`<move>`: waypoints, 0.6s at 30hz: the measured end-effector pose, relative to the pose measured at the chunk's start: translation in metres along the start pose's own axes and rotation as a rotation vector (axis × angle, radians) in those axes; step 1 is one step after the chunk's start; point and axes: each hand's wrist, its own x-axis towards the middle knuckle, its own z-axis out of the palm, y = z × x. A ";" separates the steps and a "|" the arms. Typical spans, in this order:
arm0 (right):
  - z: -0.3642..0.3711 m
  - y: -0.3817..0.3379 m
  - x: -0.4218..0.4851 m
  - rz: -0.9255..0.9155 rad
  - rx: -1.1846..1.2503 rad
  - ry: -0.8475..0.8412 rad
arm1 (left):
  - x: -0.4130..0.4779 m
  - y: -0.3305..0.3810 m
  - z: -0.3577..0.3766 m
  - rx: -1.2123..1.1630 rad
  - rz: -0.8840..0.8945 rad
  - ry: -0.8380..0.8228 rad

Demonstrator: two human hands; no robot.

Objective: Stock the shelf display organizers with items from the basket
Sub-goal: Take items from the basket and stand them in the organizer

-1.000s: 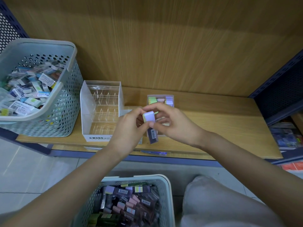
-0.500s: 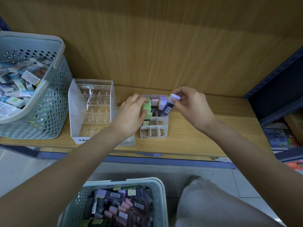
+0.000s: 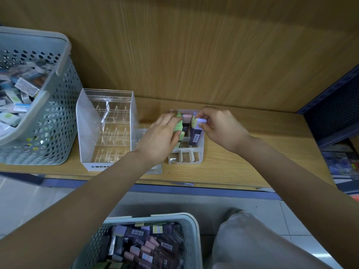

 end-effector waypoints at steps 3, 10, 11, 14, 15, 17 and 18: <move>0.003 0.000 0.000 -0.003 -0.032 0.012 | 0.000 0.001 -0.001 -0.005 0.000 0.004; 0.007 0.007 0.001 0.004 -0.118 -0.025 | 0.000 0.001 -0.001 -0.012 -0.003 -0.010; 0.009 0.007 0.000 -0.010 -0.139 -0.043 | 0.000 0.001 -0.002 -0.011 -0.001 -0.012; 0.019 0.010 -0.002 -0.066 -0.279 -0.043 | 0.001 0.001 -0.002 -0.008 0.005 -0.015; 0.021 0.011 -0.002 -0.086 -0.321 -0.008 | 0.002 0.001 -0.002 -0.004 0.007 -0.017; 0.024 0.014 -0.002 -0.127 -0.381 0.084 | 0.002 0.001 -0.003 0.012 0.013 -0.020; 0.026 0.015 -0.001 -0.140 -0.407 0.111 | 0.002 0.001 -0.002 0.021 0.016 -0.020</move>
